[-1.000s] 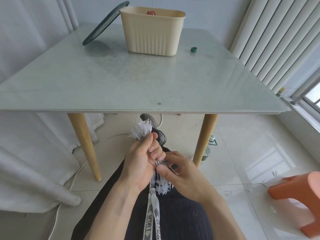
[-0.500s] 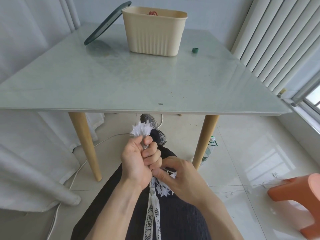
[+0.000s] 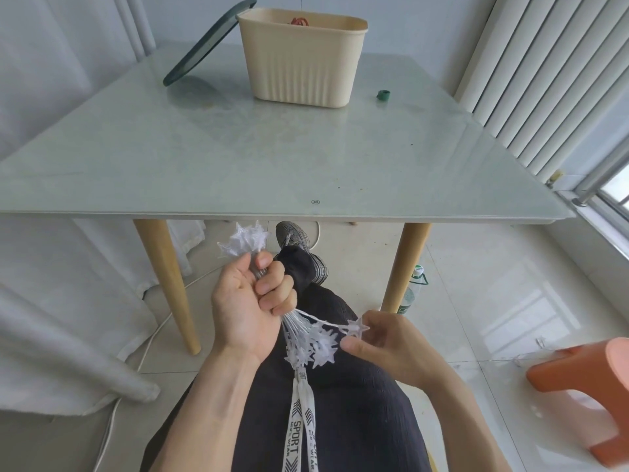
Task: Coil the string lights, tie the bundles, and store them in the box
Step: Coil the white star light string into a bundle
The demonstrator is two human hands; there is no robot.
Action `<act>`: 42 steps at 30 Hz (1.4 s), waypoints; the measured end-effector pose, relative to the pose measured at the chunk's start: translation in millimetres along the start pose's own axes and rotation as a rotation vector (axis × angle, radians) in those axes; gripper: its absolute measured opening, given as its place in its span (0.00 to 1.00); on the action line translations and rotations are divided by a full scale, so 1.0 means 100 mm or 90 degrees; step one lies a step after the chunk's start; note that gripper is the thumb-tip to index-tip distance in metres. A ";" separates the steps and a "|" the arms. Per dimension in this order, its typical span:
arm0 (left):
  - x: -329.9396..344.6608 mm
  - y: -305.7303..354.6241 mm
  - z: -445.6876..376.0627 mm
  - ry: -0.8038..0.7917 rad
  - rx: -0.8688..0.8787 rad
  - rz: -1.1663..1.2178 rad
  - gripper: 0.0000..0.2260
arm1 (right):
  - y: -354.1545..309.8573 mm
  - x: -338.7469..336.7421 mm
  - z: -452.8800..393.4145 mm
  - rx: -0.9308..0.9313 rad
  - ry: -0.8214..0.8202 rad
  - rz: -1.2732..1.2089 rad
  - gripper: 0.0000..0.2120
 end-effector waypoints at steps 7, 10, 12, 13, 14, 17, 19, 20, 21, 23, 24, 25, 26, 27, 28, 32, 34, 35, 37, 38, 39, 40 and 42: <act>-0.07 0.08 -0.03 0.029 0.015 -0.030 0.15 | 0.40 -0.34 0.08 0.068 0.185 -0.014 0.07; -0.07 0.05 -0.02 0.036 0.008 -0.031 0.15 | 0.45 -0.41 0.10 0.054 0.240 -0.020 0.06; -0.06 0.05 -0.02 0.037 0.013 -0.031 0.15 | 0.45 -0.43 0.13 0.063 0.247 -0.059 0.08; -0.07 0.06 -0.02 0.037 0.017 -0.031 0.15 | 0.45 -0.45 0.15 0.081 0.248 -0.087 0.09; -0.07 0.08 -0.03 0.037 0.020 -0.029 0.15 | 0.45 -0.47 0.17 0.101 0.250 -0.108 0.08; -0.08 0.08 -0.02 0.035 0.019 -0.034 0.15 | 0.45 -0.47 0.21 0.123 0.256 -0.125 0.05; -0.06 0.06 -0.01 0.032 0.011 -0.044 0.15 | 0.43 -0.45 0.21 0.123 0.269 -0.157 0.03; -0.05 0.04 -0.01 0.027 0.006 -0.048 0.15 | 0.41 -0.45 0.22 0.120 0.280 -0.183 0.03; -0.04 0.03 -0.01 0.023 0.000 -0.051 0.15 | 0.38 -0.45 0.22 0.114 0.290 -0.207 0.06; -0.02 0.00 -0.01 0.016 -0.010 -0.060 0.14 | 0.29 -0.46 0.22 0.099 0.302 -0.250 0.12; -0.01 -0.02 0.00 0.015 -0.014 -0.069 0.14 | 0.22 -0.46 0.23 0.089 0.301 -0.274 0.14; 0.00 -0.03 0.00 0.013 -0.017 -0.079 0.14 | 0.17 -0.46 0.23 0.073 0.295 -0.299 0.15; 0.01 -0.05 0.00 0.010 -0.020 -0.091 0.14 | 0.09 -0.46 0.23 0.055 0.288 -0.328 0.14; 0.02 -0.07 0.00 0.007 -0.022 -0.105 0.13 | 0.01 -0.44 0.23 0.038 0.284 -0.356 0.12; 0.03 -0.09 0.00 0.005 -0.024 -0.122 0.13 | -0.06 -0.43 0.23 0.025 0.284 -0.384 0.09; 0.11 -0.18 0.03 -0.011 -0.022 -0.192 0.12 | -0.33 -0.34 0.20 -0.031 0.286 -0.428 0.09; 0.12 -0.21 0.04 -0.028 -0.012 -0.222 0.13 | -0.44 -0.31 0.17 -0.068 0.282 -0.402 0.13; 0.12 -0.23 0.04 -0.040 -0.006 -0.233 0.14 | -0.50 -0.29 0.15 -0.087 0.277 -0.388 0.16; 0.13 -0.26 0.05 -0.067 0.002 -0.252 0.16 | -0.61 -0.25 0.12 -0.119 0.270 -0.371 0.20; 0.15 -0.27 0.06 -0.083 0.000 -0.262 0.19 | -0.66 -0.22 0.10 -0.130 0.269 -0.365 0.22; 0.16 -0.29 0.07 -0.099 -0.005 -0.272 0.23 | -0.70 -0.20 0.09 -0.140 0.267 -0.358 0.24; 0.17 -0.30 0.08 -0.110 -0.014 -0.280 0.26 | -0.74 -0.18 0.08 -0.147 0.267 -0.356 0.26; 0.17 -0.33 0.09 -0.112 -0.030 -0.280 0.28 | -0.78 -0.15 0.06 -0.157 0.274 -0.368 0.29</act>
Point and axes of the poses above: each hand's wrist, its own z-axis away from the middle knuckle, its own x-axis out of the palm, y = z × x, the point moved 1 cm from there along -z, towards the middle knuckle, and after that the axes turned 3 degrees about y, right-handed, at the moved point
